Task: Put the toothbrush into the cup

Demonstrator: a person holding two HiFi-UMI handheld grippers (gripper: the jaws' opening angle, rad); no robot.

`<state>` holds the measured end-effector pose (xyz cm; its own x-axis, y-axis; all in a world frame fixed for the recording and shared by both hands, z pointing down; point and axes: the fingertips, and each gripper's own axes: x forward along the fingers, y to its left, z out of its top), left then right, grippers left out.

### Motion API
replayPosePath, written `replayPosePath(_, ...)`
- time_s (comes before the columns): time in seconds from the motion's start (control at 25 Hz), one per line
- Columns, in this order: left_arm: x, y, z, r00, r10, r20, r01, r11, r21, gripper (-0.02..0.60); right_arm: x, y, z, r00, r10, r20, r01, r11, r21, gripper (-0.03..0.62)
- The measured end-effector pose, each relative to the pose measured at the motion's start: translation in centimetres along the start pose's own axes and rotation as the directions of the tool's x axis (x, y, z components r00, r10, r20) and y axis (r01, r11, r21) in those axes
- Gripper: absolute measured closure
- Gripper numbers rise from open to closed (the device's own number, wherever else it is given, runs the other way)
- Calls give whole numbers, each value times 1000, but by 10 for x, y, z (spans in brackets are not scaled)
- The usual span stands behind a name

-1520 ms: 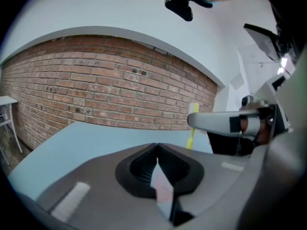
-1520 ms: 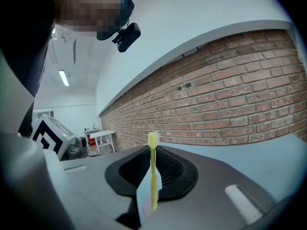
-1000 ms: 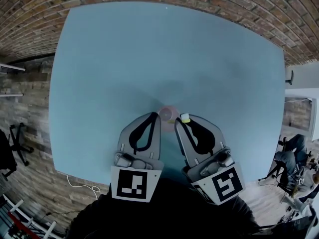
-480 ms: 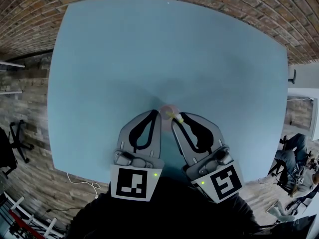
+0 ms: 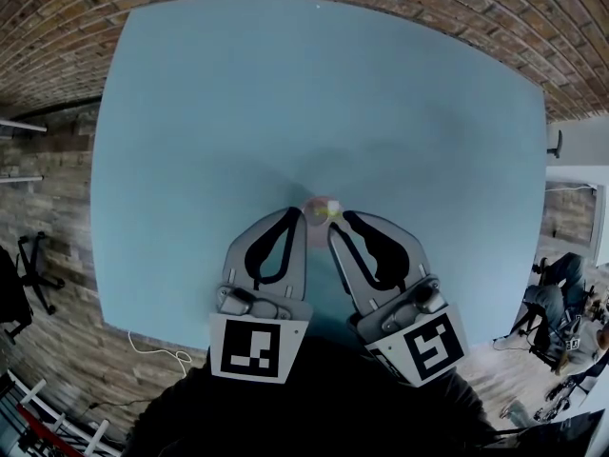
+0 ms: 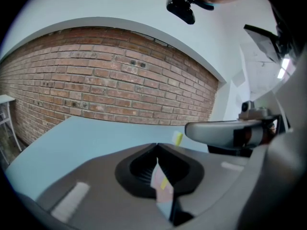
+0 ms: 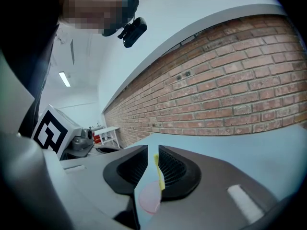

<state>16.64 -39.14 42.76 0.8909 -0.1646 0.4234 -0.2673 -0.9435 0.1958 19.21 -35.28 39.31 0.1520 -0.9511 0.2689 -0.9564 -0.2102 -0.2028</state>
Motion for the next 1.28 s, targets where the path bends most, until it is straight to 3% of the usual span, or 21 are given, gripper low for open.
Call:
replayPosePath(0.6,-25,-19,21,998,-17,65,14,999,47,572,-26,16,21,999,-10,40,12,999,-36,540)
replayPosePath(0.84,-47,-33,32,993,-23,116,12,996,92,572,-42,23,33,996,-58,62,61,996,-57,594)
replayPosePath(1.28,-111,-63,59,971,2,239,-44,985,170,572,-85,70,65,986,-14,165,31,994,-102,594)
